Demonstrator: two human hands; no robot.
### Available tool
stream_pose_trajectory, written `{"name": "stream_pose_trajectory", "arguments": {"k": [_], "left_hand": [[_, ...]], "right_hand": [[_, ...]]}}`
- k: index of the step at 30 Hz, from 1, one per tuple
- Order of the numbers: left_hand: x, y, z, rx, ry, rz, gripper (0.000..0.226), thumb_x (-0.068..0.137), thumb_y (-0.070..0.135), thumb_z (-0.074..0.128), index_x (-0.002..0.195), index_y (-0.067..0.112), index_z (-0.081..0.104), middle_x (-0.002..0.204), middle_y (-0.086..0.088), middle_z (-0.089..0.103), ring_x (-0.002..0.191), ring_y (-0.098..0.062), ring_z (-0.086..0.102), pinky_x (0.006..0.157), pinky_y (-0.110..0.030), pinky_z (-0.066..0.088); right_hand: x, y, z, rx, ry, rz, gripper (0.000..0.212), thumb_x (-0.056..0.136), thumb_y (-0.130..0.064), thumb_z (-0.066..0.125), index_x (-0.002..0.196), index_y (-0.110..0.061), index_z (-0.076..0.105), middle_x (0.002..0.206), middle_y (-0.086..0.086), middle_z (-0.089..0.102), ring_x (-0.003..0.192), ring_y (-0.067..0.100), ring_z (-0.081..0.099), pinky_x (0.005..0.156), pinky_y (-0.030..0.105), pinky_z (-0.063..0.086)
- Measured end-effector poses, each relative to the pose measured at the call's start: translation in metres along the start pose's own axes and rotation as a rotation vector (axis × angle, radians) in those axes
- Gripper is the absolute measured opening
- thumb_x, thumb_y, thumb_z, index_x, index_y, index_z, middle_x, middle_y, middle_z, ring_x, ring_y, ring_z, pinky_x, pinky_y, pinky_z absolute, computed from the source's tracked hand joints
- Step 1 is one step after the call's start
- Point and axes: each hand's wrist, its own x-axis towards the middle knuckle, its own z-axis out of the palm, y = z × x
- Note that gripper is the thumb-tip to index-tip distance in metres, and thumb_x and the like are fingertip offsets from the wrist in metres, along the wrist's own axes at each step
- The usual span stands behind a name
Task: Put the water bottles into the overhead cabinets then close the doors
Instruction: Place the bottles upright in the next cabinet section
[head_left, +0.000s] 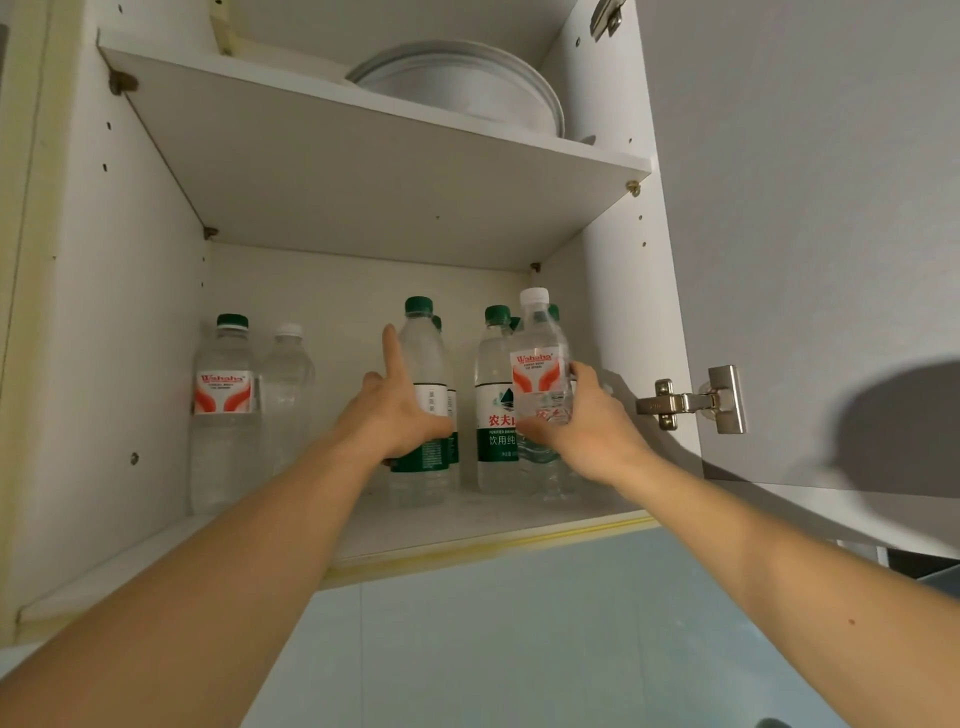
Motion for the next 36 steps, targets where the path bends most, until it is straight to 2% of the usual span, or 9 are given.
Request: {"name": "stream_pose_trajectory", "arguments": {"k": [3,6,9,12,18,21,26,30,36], "left_hand": [[-0.003,-0.011,-0.013,0.026,0.007,-0.034,0.141,0.074,0.033,0.087,0.146,0.047,-0.033,0.128,-0.017,0.049,0.093,-0.034,0.063,0.074,-0.051,0.061],[-0.005,-0.021,-0.024,0.015,-0.001,-0.067,0.136,0.074,0.032,0.088,0.149,0.048,-0.024,0.125,-0.016,0.052,0.090,-0.031,0.064,0.071,-0.049,0.061],[-0.003,-0.027,-0.029,0.004,-0.007,-0.084,0.131,0.076,0.029,0.087,0.151,0.044,-0.019,0.121,-0.016,0.057,0.090,-0.028,0.063,0.077,-0.051,0.060],[0.002,-0.027,-0.030,0.005,-0.020,-0.118,0.133,0.077,0.026,0.086,0.153,0.042,-0.021,0.128,-0.018,0.056,0.097,-0.029,0.061,0.085,-0.052,0.058],[0.009,-0.022,-0.038,0.105,-0.067,-0.157,0.139,0.078,0.025,0.086,0.150,0.038,-0.032,0.148,-0.019,0.044,0.105,-0.030,0.058,0.086,-0.047,0.058],[0.010,-0.027,-0.046,0.187,-0.057,-0.008,0.149,0.070,0.030,0.091,0.146,0.043,-0.036,0.160,-0.017,0.024,0.125,-0.034,0.052,0.097,-0.045,0.050],[0.018,-0.035,-0.055,0.275,-0.028,0.179,0.143,0.064,0.041,0.093,0.151,0.051,-0.020,0.158,-0.008,0.023,0.140,-0.033,0.035,0.111,-0.056,0.039],[0.028,-0.043,-0.057,0.288,-0.035,0.214,0.128,0.060,0.045,0.094,0.151,0.053,0.005,0.154,-0.006,0.026,0.141,-0.031,0.029,0.109,-0.054,0.037],[0.042,-0.061,-0.061,0.583,0.062,0.229,0.128,0.057,0.068,0.085,0.153,0.045,0.004,0.150,-0.008,0.035,0.141,-0.031,0.025,0.115,-0.052,0.022]], "right_hand": [[-0.003,-0.004,0.000,-0.041,-0.018,0.026,0.088,0.084,-0.042,0.080,0.150,-0.018,0.029,0.143,0.008,0.050,0.127,0.027,0.052,0.102,0.043,0.048],[-0.011,-0.017,0.004,-0.187,0.180,-0.028,0.097,0.086,-0.042,0.078,0.157,-0.018,0.016,0.154,0.012,0.027,0.142,0.035,0.030,0.111,0.050,0.039],[-0.013,-0.042,0.015,-0.186,0.364,-0.356,0.071,0.091,-0.027,0.071,0.150,-0.017,0.033,0.147,0.006,0.031,0.136,0.028,0.034,0.108,0.043,0.043],[-0.003,-0.069,0.034,-0.136,0.268,-0.483,0.054,0.093,-0.024,0.066,0.142,-0.017,0.045,0.142,0.001,0.039,0.132,0.020,0.041,0.102,0.029,0.039],[0.023,-0.087,0.069,-0.017,-0.198,-0.141,0.077,0.095,-0.016,0.067,0.156,-0.010,0.021,0.154,0.017,0.033,0.136,0.032,0.044,0.111,0.039,0.041],[0.036,-0.089,0.082,-0.013,-0.307,0.018,0.062,0.099,-0.010,0.059,0.149,-0.005,0.024,0.140,0.019,0.048,0.122,0.030,0.054,0.108,0.042,0.046],[0.055,-0.088,0.105,-0.049,-0.327,0.178,0.055,0.106,-0.014,0.043,0.152,0.000,0.019,0.134,0.015,0.048,0.122,0.026,0.052,0.104,0.034,0.041],[0.067,-0.078,0.114,0.065,-0.251,0.182,0.065,0.096,-0.005,0.057,0.151,0.004,0.022,0.145,0.028,0.043,0.130,0.041,0.050,0.099,0.041,0.045],[0.078,-0.071,0.118,-0.022,-0.286,0.154,0.071,0.093,-0.010,0.065,0.150,0.003,0.024,0.143,0.027,0.046,0.128,0.042,0.052,0.106,0.052,0.046]]}}
